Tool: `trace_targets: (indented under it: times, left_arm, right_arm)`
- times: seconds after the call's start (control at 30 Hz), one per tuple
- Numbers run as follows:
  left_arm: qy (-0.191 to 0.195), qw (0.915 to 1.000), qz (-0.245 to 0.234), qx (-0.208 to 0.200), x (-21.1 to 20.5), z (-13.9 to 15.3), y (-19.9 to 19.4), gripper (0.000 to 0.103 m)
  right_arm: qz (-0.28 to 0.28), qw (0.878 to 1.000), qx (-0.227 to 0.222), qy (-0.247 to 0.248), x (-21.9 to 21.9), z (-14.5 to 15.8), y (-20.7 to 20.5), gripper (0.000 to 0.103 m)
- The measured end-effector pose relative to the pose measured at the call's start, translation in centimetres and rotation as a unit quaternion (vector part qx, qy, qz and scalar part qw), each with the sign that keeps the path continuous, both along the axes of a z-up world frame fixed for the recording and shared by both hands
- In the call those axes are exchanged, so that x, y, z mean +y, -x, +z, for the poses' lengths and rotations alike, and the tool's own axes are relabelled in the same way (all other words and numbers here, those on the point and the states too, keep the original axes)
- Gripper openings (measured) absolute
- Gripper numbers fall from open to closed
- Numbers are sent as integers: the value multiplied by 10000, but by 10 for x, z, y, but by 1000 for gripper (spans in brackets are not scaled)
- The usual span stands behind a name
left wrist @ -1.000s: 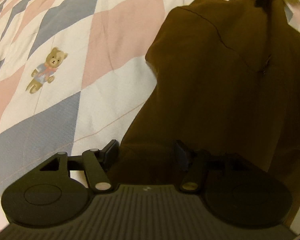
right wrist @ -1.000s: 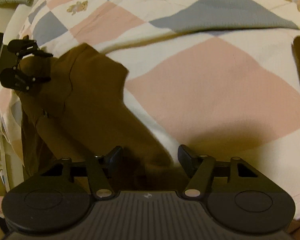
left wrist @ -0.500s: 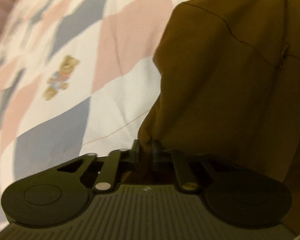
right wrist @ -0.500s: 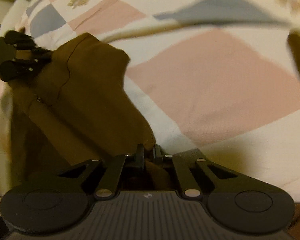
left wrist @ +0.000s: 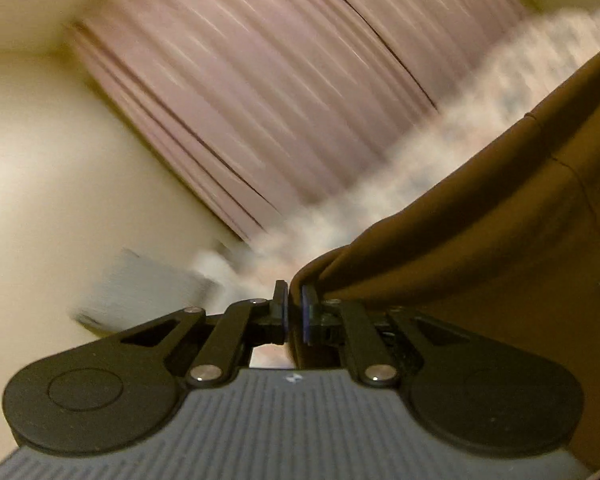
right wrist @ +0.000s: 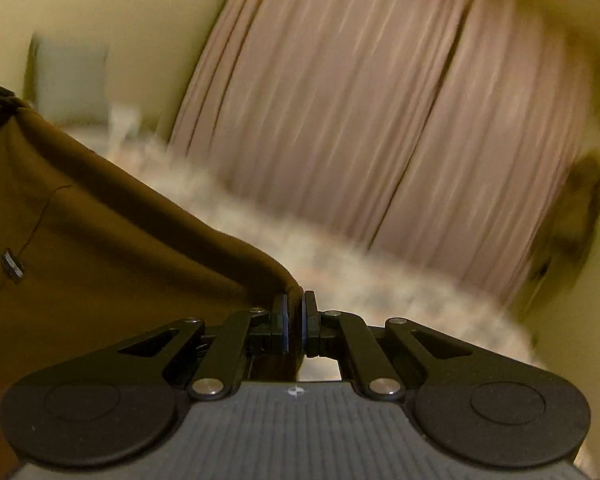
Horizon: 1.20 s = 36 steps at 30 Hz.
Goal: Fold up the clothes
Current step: 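Hold the shirt shoulders with both tools and raise it off the bed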
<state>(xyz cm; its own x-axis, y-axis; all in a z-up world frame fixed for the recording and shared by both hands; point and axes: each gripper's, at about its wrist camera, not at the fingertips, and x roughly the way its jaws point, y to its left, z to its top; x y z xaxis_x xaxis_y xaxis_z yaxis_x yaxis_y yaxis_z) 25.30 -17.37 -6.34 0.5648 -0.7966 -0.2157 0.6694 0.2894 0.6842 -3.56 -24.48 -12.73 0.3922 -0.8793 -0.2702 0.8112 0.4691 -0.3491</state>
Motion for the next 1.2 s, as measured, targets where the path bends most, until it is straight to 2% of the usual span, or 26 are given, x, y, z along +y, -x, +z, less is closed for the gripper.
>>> trace_targets:
  times: [0.1, 0.23, 0.33, 0.5, 0.7, 0.9, 1.0, 1.1, 1.2]
  left_arm:
    - [737, 9963, 78, -436, 14, 58, 49, 7]
    - [1447, 9857, 218, -830, 27, 113, 118, 7]
    - [1740, 9787, 250, -1058, 32, 137, 166, 7]
    - [2019, 9727, 187, -1128, 36, 157, 241, 7]
    - [1888, 9747, -105, -1190, 42, 161, 314, 7]
    - [1581, 9777, -426, -1318, 30, 172, 347, 7]
    - [1375, 9814, -686, -1149, 6, 180, 339, 8]
    - [965, 9870, -976, -838, -44, 166, 323, 8]
    - [360, 9905, -1225, -505, -112, 126, 299, 8]
  right_arm:
    - [173, 9964, -424, 717, -8, 60, 42, 3]
    - [422, 9849, -672, 1538, -18, 125, 102, 4]
    - [569, 9763, -702, 1966, -25, 159, 151, 4]
    - [617, 9697, -598, 2288, -22, 187, 227, 4]
    - [575, 9721, -454, 2227, -4, 199, 303, 4]
    - [583, 9726, -207, 2240, -6, 219, 347, 4]
    - [515, 9775, 4, 2047, -29, 214, 345, 4]
    - [425, 9841, 270, 1702, -66, 202, 331, 4]
    - [346, 9908, 688, 1114, -127, 161, 304, 4]
